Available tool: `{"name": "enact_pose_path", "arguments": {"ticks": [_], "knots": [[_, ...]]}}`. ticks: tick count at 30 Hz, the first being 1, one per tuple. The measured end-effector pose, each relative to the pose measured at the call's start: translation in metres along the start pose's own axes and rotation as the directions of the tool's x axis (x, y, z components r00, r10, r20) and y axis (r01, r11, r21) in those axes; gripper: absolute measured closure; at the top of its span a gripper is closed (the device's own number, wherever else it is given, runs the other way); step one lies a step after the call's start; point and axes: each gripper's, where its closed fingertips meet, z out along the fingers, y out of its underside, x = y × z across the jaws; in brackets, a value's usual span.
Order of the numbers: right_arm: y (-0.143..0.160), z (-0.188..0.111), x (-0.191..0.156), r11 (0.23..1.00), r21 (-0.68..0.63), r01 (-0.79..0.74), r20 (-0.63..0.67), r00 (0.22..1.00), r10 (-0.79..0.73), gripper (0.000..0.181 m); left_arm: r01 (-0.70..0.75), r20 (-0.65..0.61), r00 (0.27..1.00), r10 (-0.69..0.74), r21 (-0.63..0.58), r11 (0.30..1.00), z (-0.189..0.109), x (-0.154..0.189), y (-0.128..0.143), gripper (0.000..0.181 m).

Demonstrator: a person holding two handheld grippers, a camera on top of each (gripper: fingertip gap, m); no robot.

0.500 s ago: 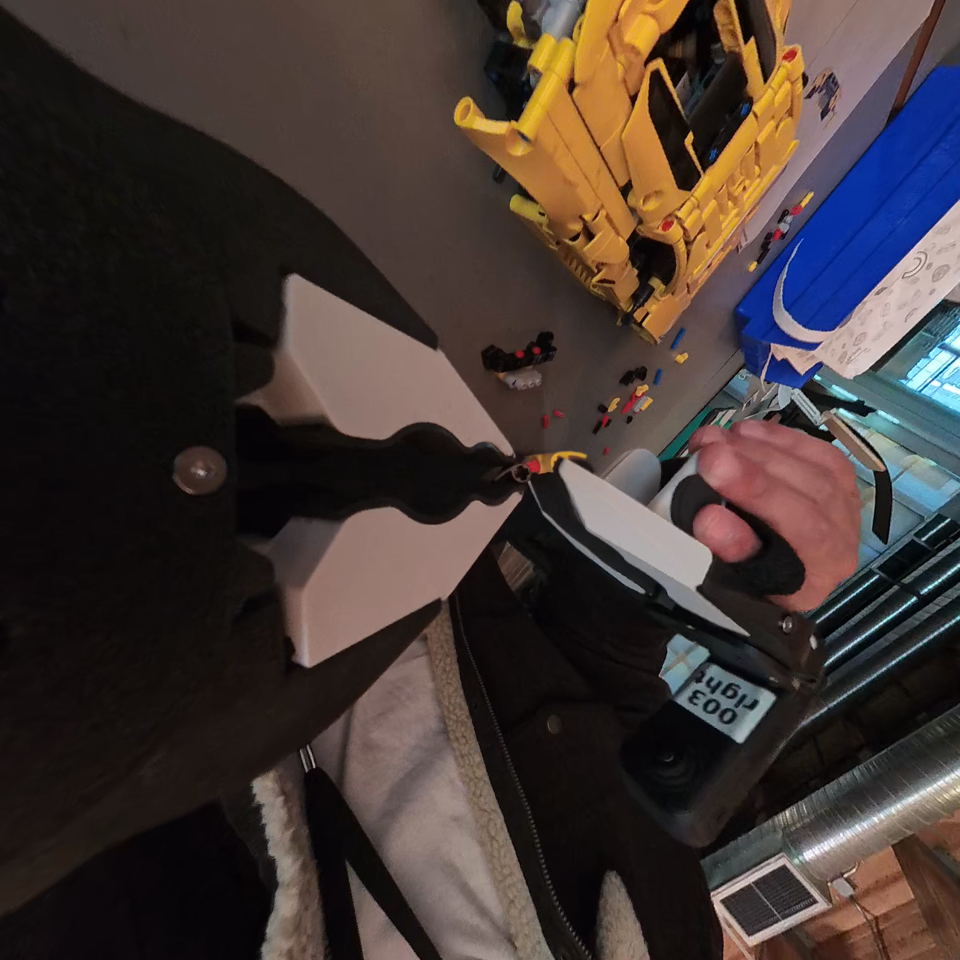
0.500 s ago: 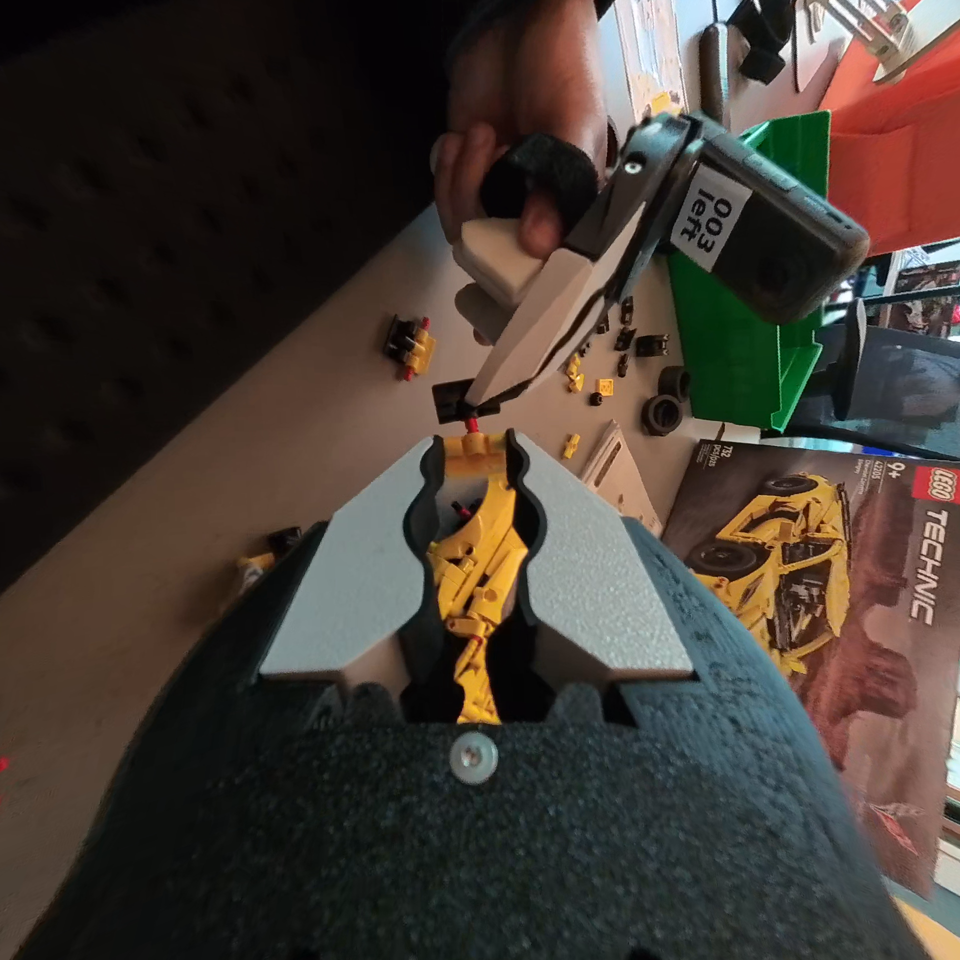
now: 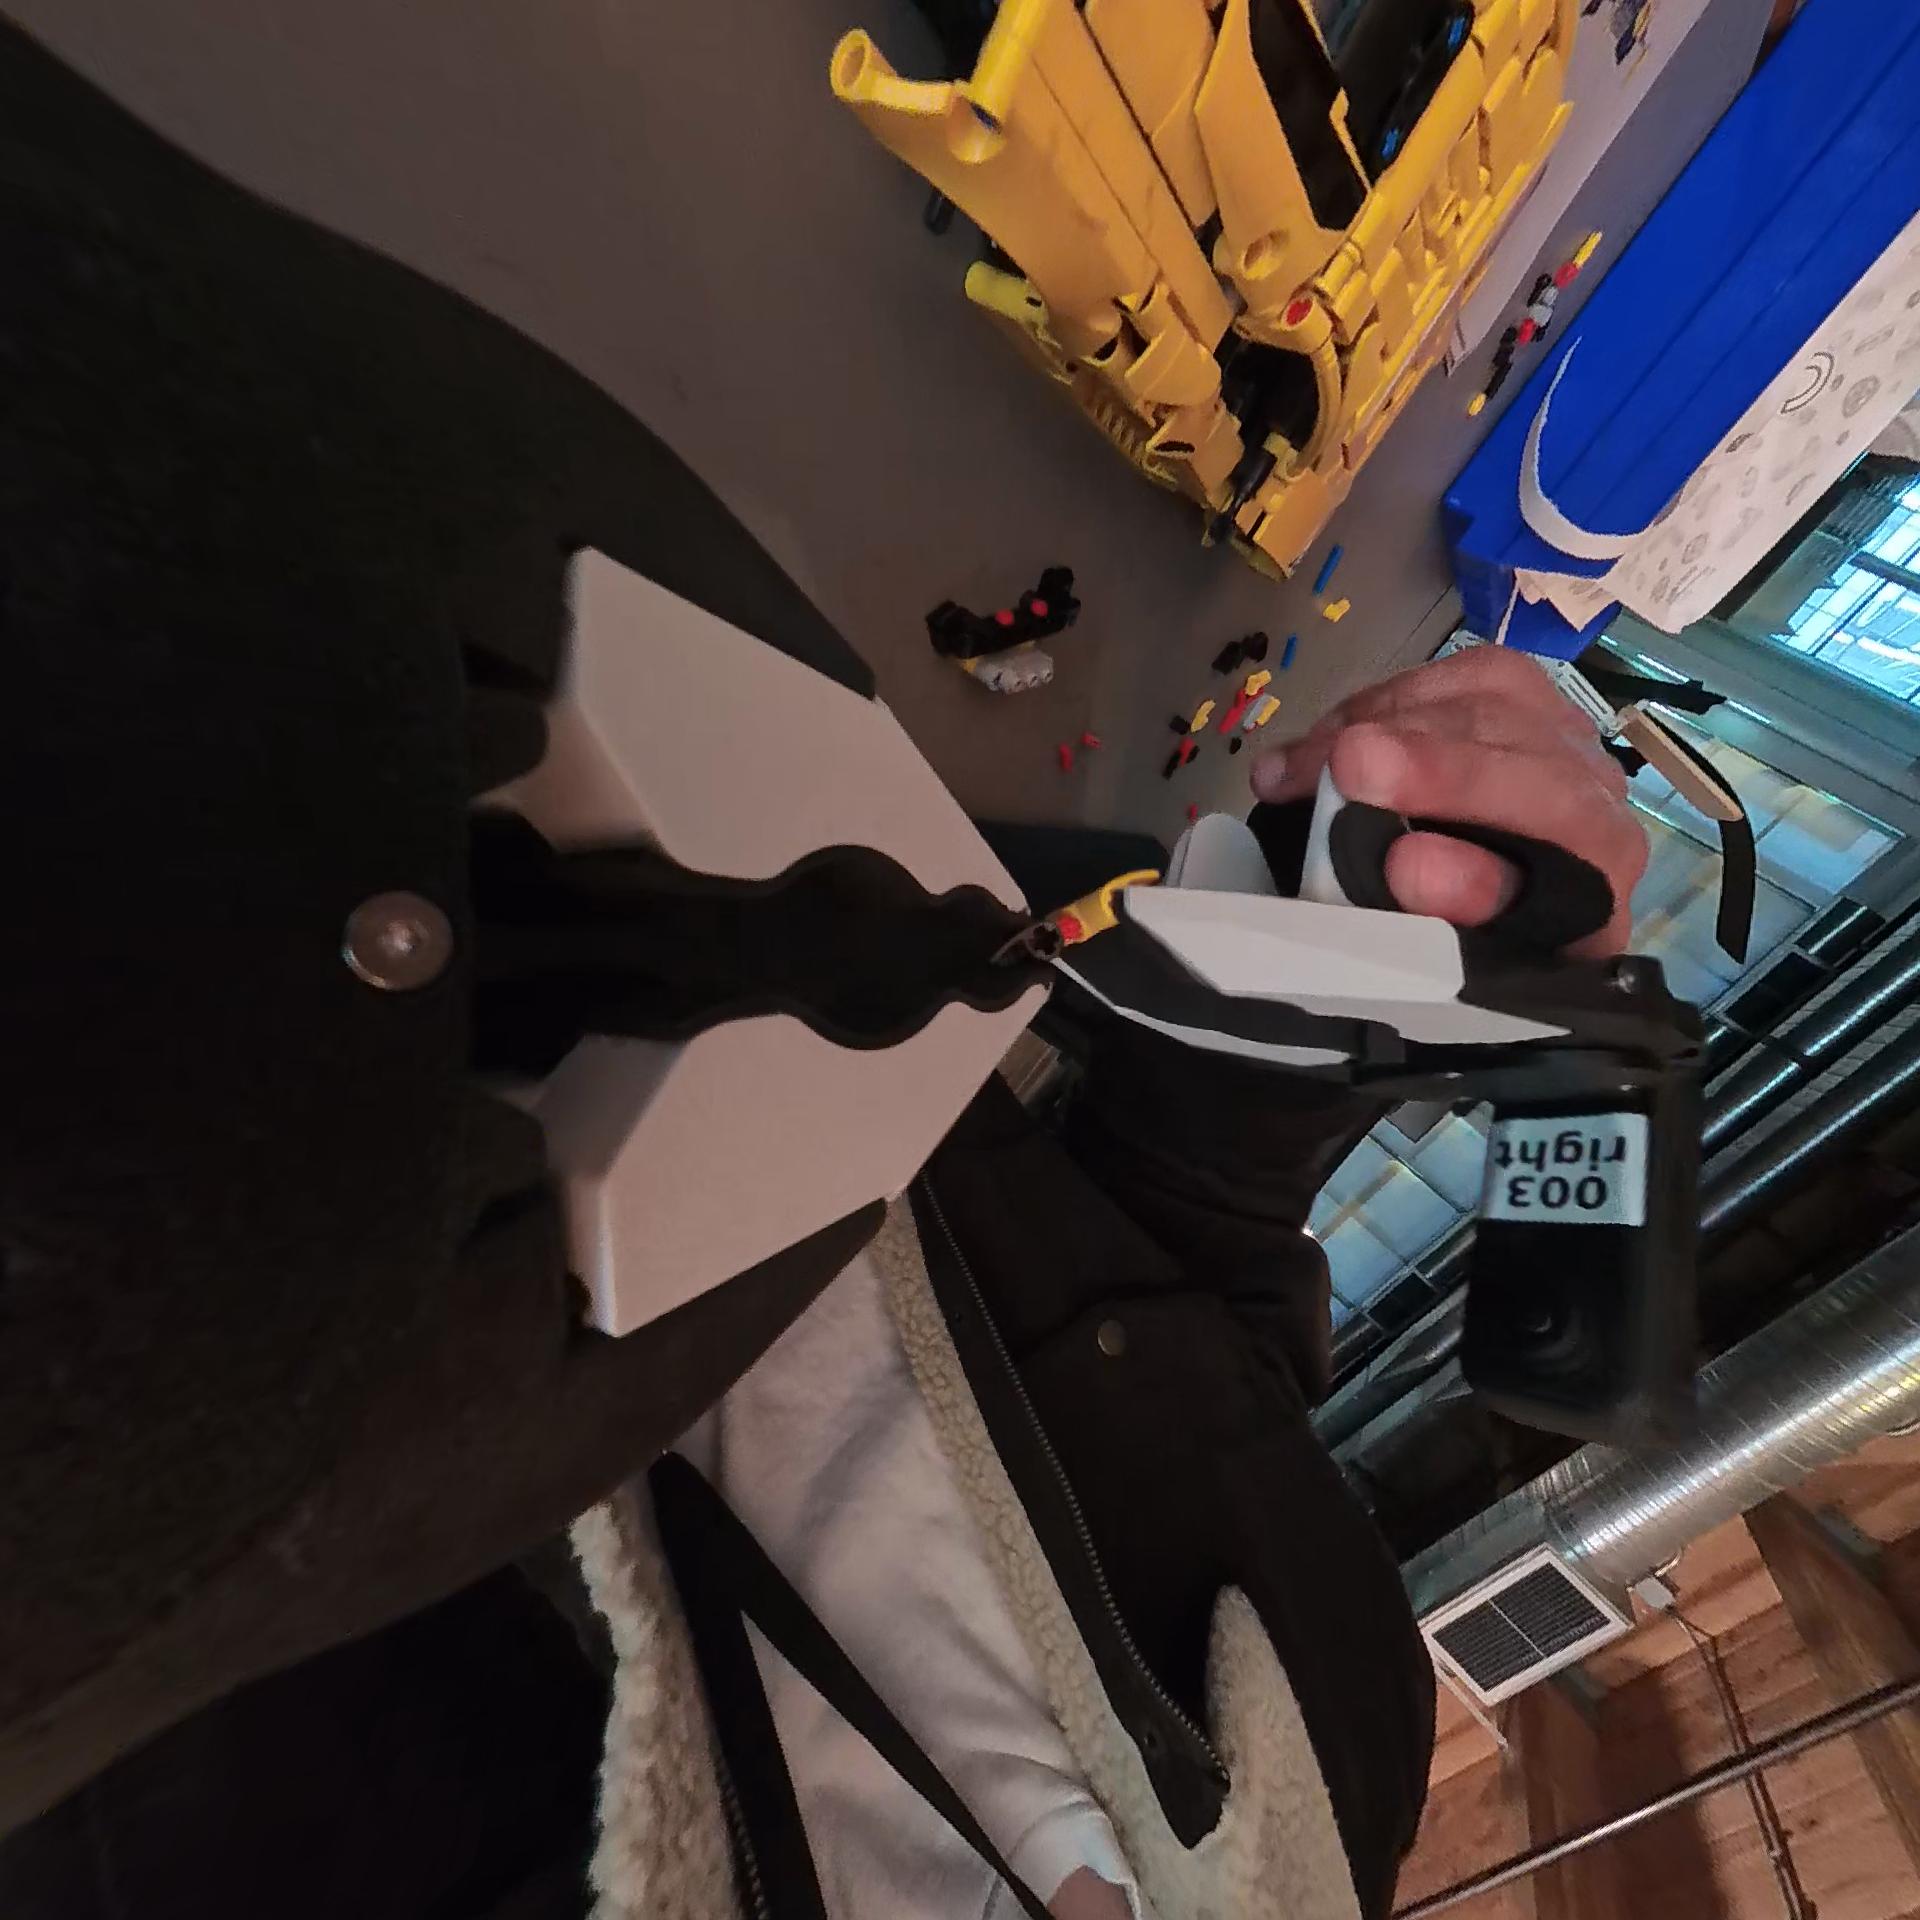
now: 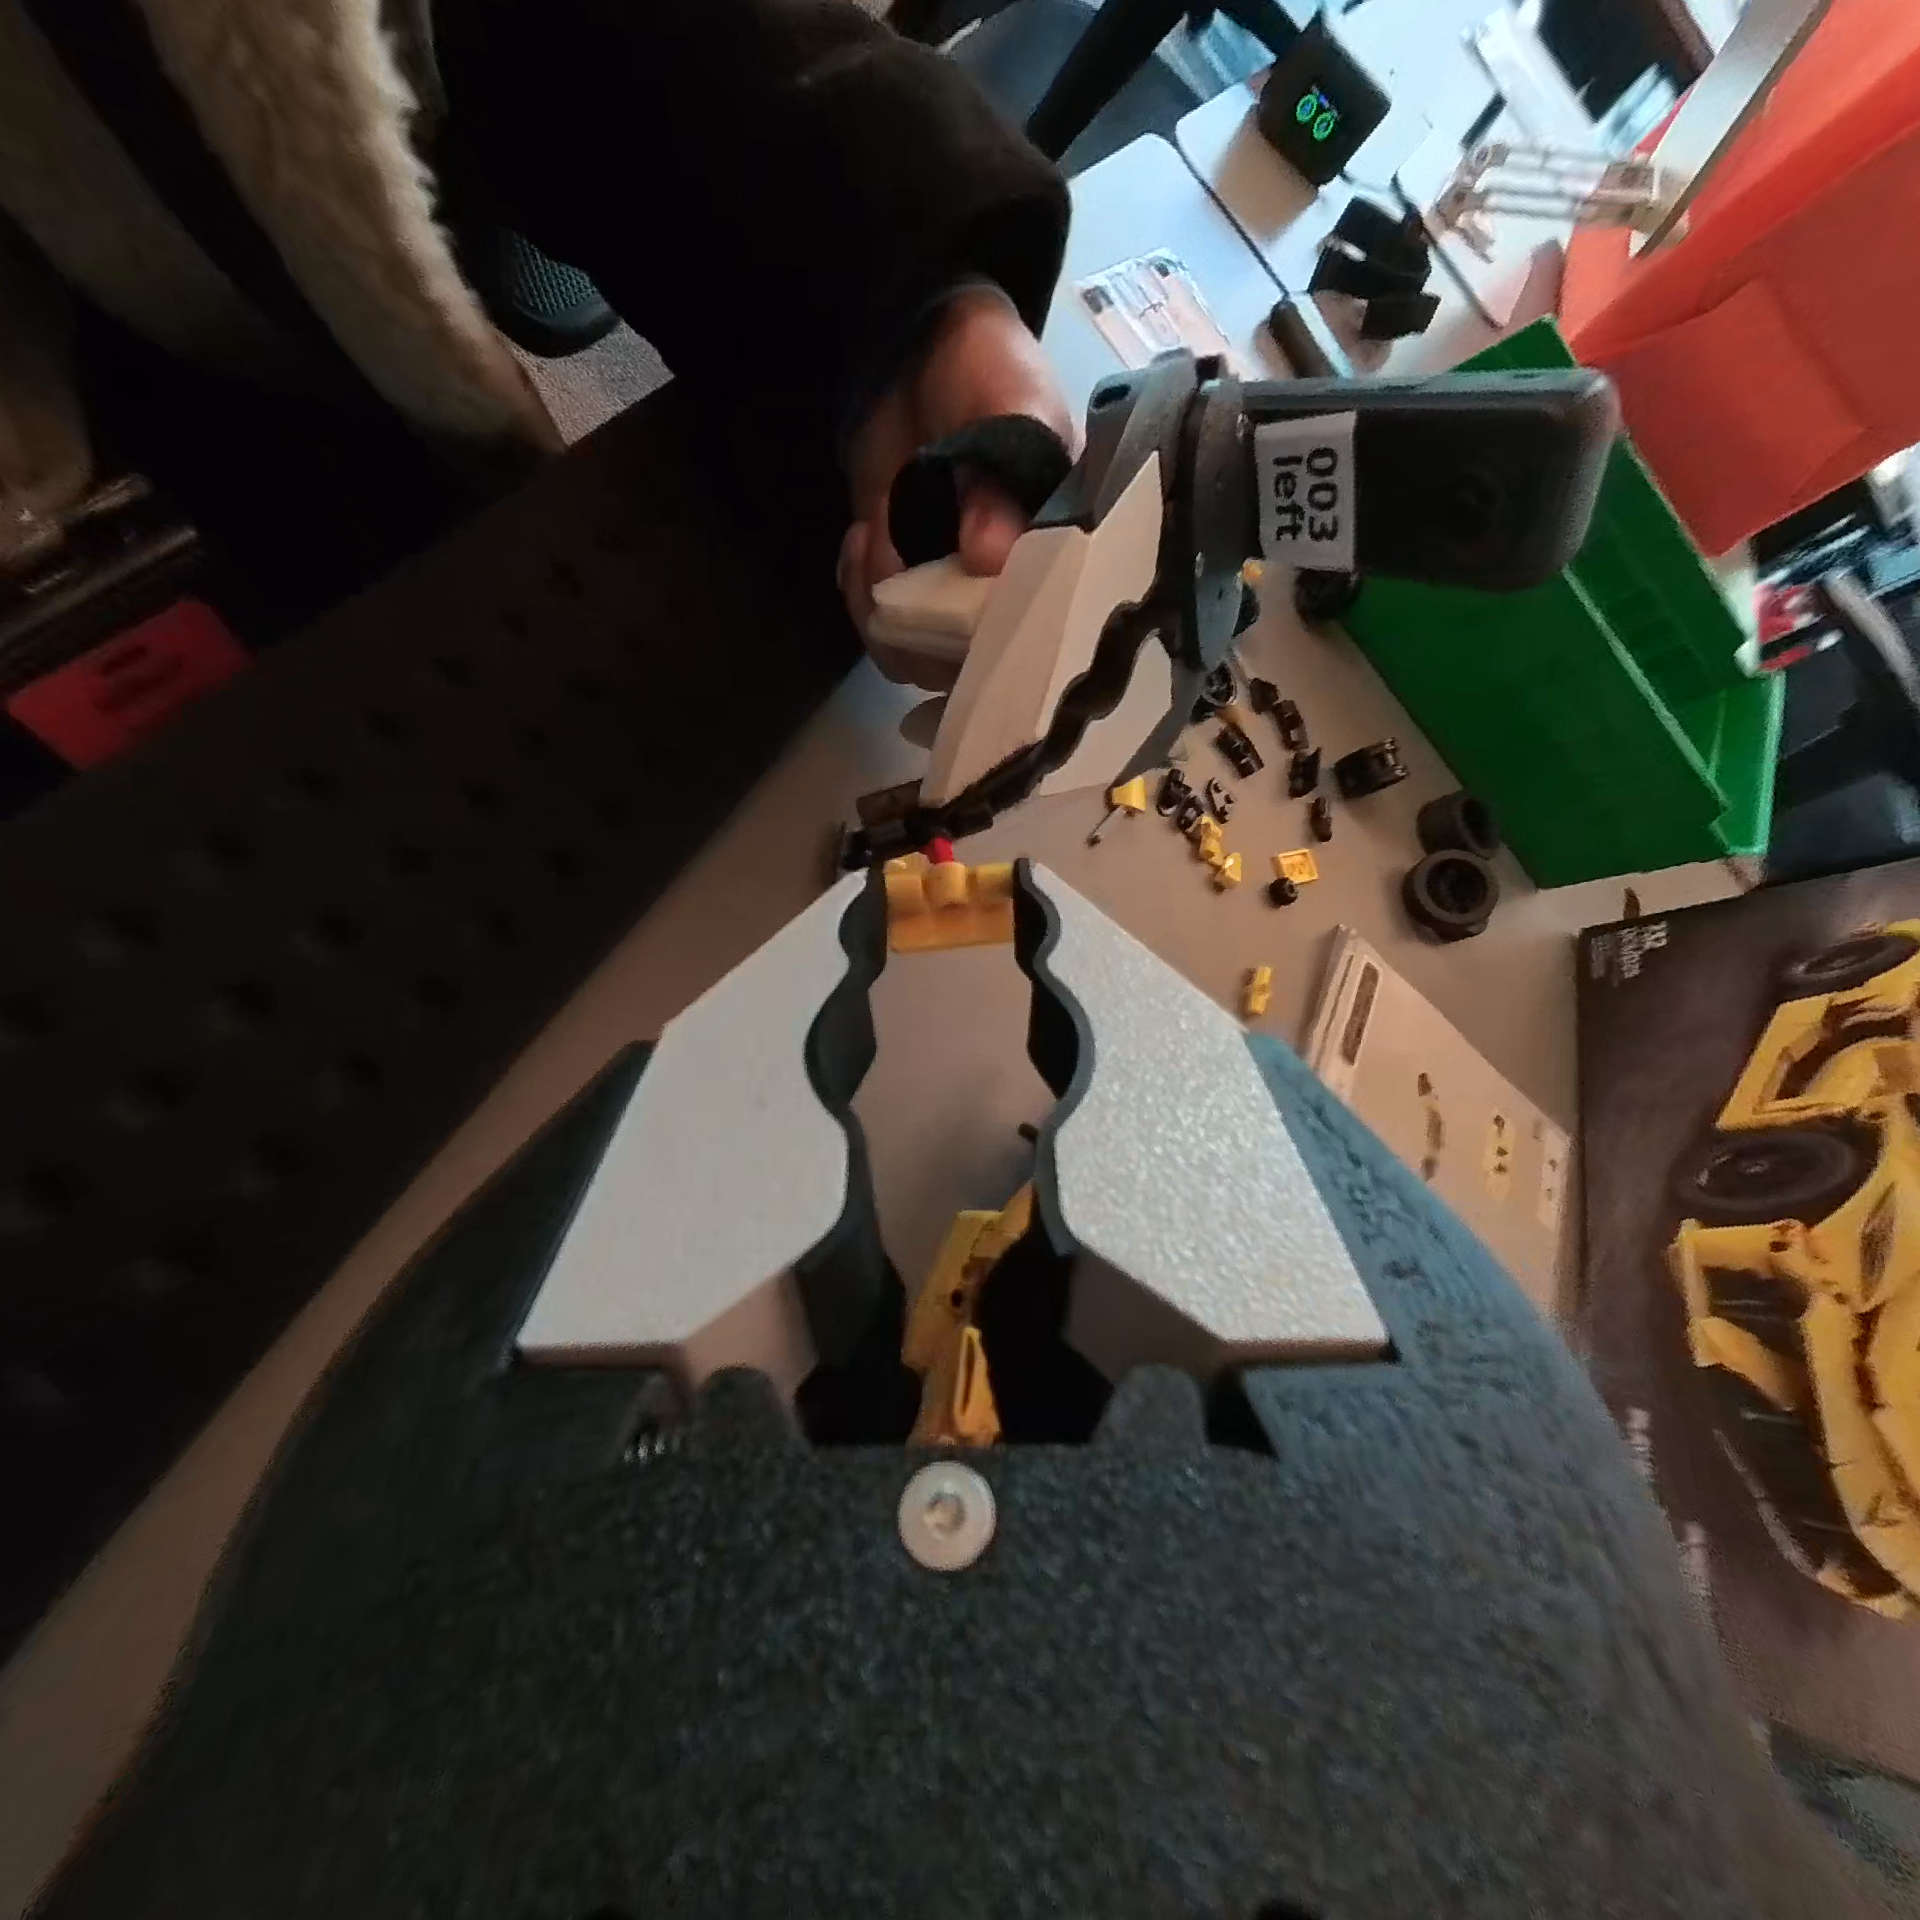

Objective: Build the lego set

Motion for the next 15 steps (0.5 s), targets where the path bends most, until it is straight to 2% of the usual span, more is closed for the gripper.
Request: {"name": "enact_pose_path", "arguments": {"ticks": [1,3,5,7,10,12,13,15], "knots": [[0.0,0.0,0.0,0.999,-0.004,-0.041,0.015,0.999,0.041,0.158,-0.001,0.011,1.0,0.001,-0.005,1.0,0.0,-0.002,0.001,0.176],[-0.004,-0.001,0.0,0.995,0.006,-0.099,0.036,0.994,0.099,0.17,-0.014,0.021,1.0,0.014,-0.037,0.999,0.004,-0.002,0.006,0.176],[-0.003,0.001,0.0,0.997,0.0,-0.078,0.026,0.997,0.078,0.174,-0.019,0.027,0.999,0.02,-0.038,0.999,0.004,-0.002,0.006,0.176],[-0.002,0.0,0.006,0.999,-0.01,-0.05,-0.046,0.998,0.049,0.174,-0.009,0.026,1.0,0.01,-0.02,1.0,0.002,-0.003,0.003,0.176],[-0.006,-0.016,0.022,0.994,0.043,-0.096,-0.195,0.975,0.103,0.181,-0.026,0.035,0.999,0.027,-0.022,0.999,0.002,-0.003,0.004,0.176],[-0.002,-0.023,0.023,0.965,0.072,-0.251,-0.186,0.947,0.26,0.17,-0.052,0.052,0.997,0.053,-0.014,0.999,0.002,-0.003,0.002,0.176],[0.003,-0.023,0.022,0.921,0.083,-0.38,-0.155,0.908,0.388,0.156,-0.071,0.064,0.995,0.072,-0.016,0.997,0.002,-0.004,0.002,0.176],[0.014,-0.019,0.014,0.775,0.09,-0.625,-0.033,0.776,0.629,0.152,-0.109,0.079,0.991,0.111,-0.03,0.994,0.004,-0.003,0.003,0.176]]}}
